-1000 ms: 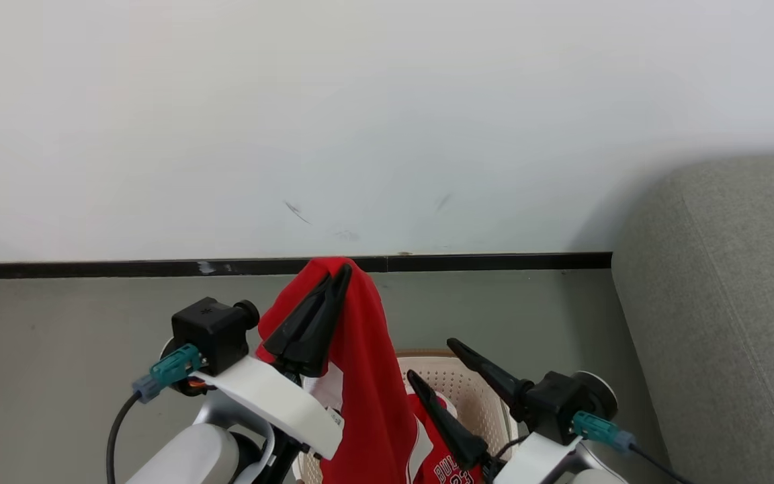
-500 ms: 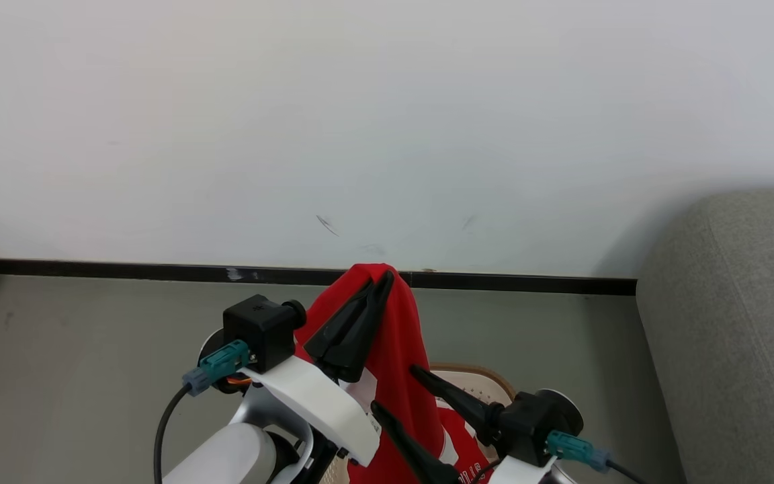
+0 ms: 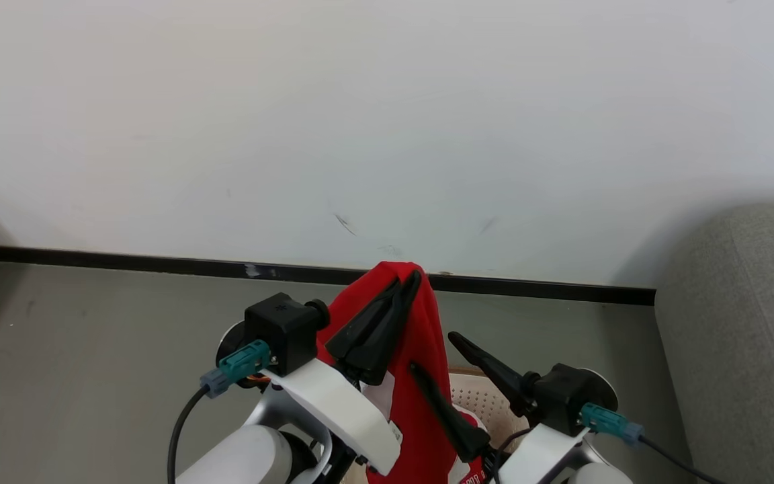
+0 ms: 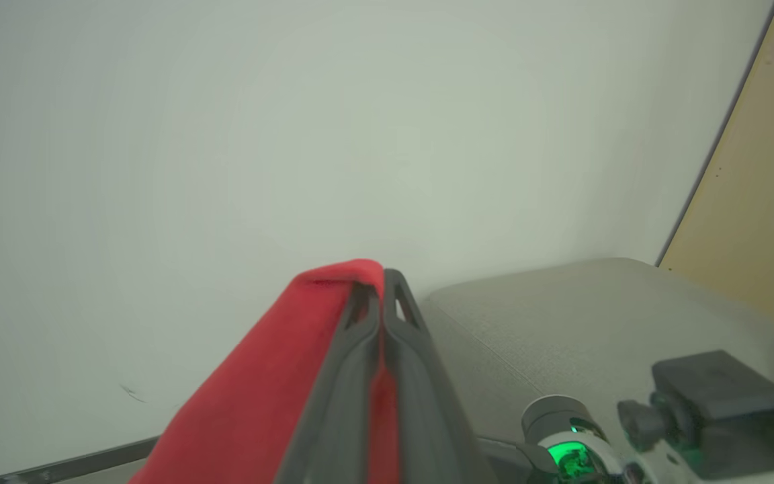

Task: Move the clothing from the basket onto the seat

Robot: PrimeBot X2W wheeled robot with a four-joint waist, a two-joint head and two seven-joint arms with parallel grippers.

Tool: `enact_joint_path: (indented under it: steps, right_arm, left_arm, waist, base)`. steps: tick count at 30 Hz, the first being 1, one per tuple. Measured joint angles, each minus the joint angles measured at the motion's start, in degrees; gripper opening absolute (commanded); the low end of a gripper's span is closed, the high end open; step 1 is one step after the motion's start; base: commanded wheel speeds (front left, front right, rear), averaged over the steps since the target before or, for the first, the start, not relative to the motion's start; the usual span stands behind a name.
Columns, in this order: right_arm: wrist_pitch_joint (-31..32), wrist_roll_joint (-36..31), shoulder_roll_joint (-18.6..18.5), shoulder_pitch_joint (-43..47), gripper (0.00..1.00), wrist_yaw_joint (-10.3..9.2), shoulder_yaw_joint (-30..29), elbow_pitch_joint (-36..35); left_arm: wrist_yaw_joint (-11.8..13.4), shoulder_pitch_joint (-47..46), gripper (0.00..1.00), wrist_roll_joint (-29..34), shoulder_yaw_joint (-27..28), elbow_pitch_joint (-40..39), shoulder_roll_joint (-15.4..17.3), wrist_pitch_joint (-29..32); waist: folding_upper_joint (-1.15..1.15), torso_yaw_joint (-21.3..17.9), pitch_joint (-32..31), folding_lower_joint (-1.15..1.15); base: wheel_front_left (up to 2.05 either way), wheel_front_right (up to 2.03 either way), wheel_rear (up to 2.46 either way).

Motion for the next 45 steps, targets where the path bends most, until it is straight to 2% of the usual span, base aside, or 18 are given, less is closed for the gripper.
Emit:
enact_joint_path:
  steps: [7, 12, 15, 16, 17, 19, 20, 21, 22, 26, 28, 30, 31, 32, 41, 45]
  right_arm:
    - [0.0, -0.6, 0.0, 0.0, 1.00, 0.00, -2.0, 0.7]
    - [0.0, -0.5, 0.0, 0.0, 1.00, 0.00, -2.5, 0.9]
    - [0.0, -0.5, 0.0, 0.1, 1.00, 0.00, -2.4, 1.3]
    - [0.0, -0.5, 0.0, 0.2, 0.87, 0.00, -2.4, 1.5]
    - [0.0, -0.5, 0.0, 0.2, 0.46, 0.00, -2.3, 1.8]
    - [0.0, -0.5, 0.0, 0.2, 0.22, 0.00, -2.0, 2.1]
    - [0.0, -0.5, 0.0, 0.2, 0.18, 0.00, -1.8, 2.2]
    - [0.0, -0.5, 0.0, 0.2, 0.04, 0.00, -1.6, 2.3]
    - [0.0, -0.5, 0.0, 0.2, 0.00, 0.00, -1.4, 2.5]
    - [0.0, -0.3, 0.0, 0.2, 0.00, 0.00, -1.4, 2.9]
    - [0.0, 0.3, 0.0, 0.2, 0.00, 0.00, -1.5, 2.9]
    - [0.0, 0.4, 0.0, 0.2, 0.00, 0.00, -2.2, 2.9]
    - [0.0, 0.5, 0.0, 0.2, 0.00, 0.00, -2.7, 2.9]
    - [0.0, 0.6, 0.0, 0.3, 0.00, 0.00, -3.1, 2.9]
    - [0.0, -0.4, 0.1, 1.4, 0.00, 0.00, -8.5, 3.4]
    - [0.0, -2.3, 0.1, 1.4, 0.00, 0.00, -11.5, 2.8]
  left_arm:
    - [-0.1, 0.0, 0.00, -0.3, -1.5, -2.5, -0.9, 1.0]
    - [-1.9, 0.0, 0.00, -2.4, -3.5, -5.0, -1.7, 2.5]
    - [-2.1, 0.0, 0.00, -3.7, -4.0, -5.8, -1.9, 3.0]
    - [-2.1, 0.0, 0.00, -3.7, -3.9, -6.0, -1.9, 3.0]
    - [-2.1, 0.0, 0.00, -3.7, -3.9, -6.1, -1.7, 3.0]
    - [-2.1, 0.0, 0.00, -3.7, -3.8, -6.2, -1.4, 3.5]
    - [-2.1, 0.0, 0.00, -3.7, -3.6, -6.2, -1.2, 3.5]
    - [-2.1, 0.0, 0.00, -3.7, -3.5, -6.2, -1.1, 3.5]
    - [-2.1, 0.0, 0.00, -3.8, -3.4, -6.2, -1.0, 3.5]
    - [-2.0, 0.2, 0.00, -4.2, -3.2, -6.2, -0.8, 3.6]
    - [-1.9, 0.4, 0.29, -4.2, -2.9, -6.3, -0.5, 3.9]
    - [-1.9, 0.5, 0.45, -4.2, -2.7, -6.2, 0.0, 3.9]
    - [-1.8, 0.5, 0.82, -4.2, -2.6, -6.2, 0.3, 3.9]
    - [-1.8, 0.6, 1.00, -4.2, -2.6, -6.1, 0.6, 4.0]
    - [-2.0, 3.6, 1.00, -4.4, -2.2, -4.8, 3.0, 3.9]
    - [-3.6, 4.4, 1.00, -4.1, -3.1, -4.9, 4.1, 2.6]
  waist:
    - [0.00, 0.6, 0.1, 0.00]
    - [0.00, 1.1, 0.2, 0.00]
    - [0.00, 1.3, 0.2, 0.00]
    - [0.00, 1.4, 0.3, 0.00]
    - [0.00, 1.4, 0.3, 0.00]
    - [0.00, 1.5, 0.3, 0.00]
    - [0.00, 1.5, 0.3, 0.00]
    - [0.00, 1.5, 0.3, 0.00]
    - [0.00, 1.4, 0.3, 0.00]
    - [0.00, 1.3, 0.3, 0.00]
    - [0.00, 1.0, 0.3, 0.00]
    - [0.00, 0.8, 0.3, 0.00]
    - [0.00, 0.6, 0.3, 0.00]
    - [0.00, 0.5, 0.3, 0.01]
    - [0.00, -1.1, 0.3, 0.00]
    - [0.00, -2.2, 0.4, 0.00]
  base:
    - [0.00, 0.00, 0.00]
    - [0.00, 0.00, 0.00]
    - [0.00, 0.00, 0.00]
    - [0.00, 0.00, 0.00]
    - [0.00, 0.00, 0.00]
    - [0.00, 0.00, 0.00]
    - [0.00, 0.00, 0.00]
    - [0.00, 0.00, 0.00]
    - [0.00, 0.00, 0.00]
    - [0.00, 0.00, 0.00]
    - [0.00, 0.00, 0.00]
    - [0.00, 0.00, 0.00]
    - [0.00, 0.00, 0.00]
    - [0.00, 0.00, 0.00]
    - [0.00, 0.00, 0.00]
    - [0.00, 0.00, 0.00]
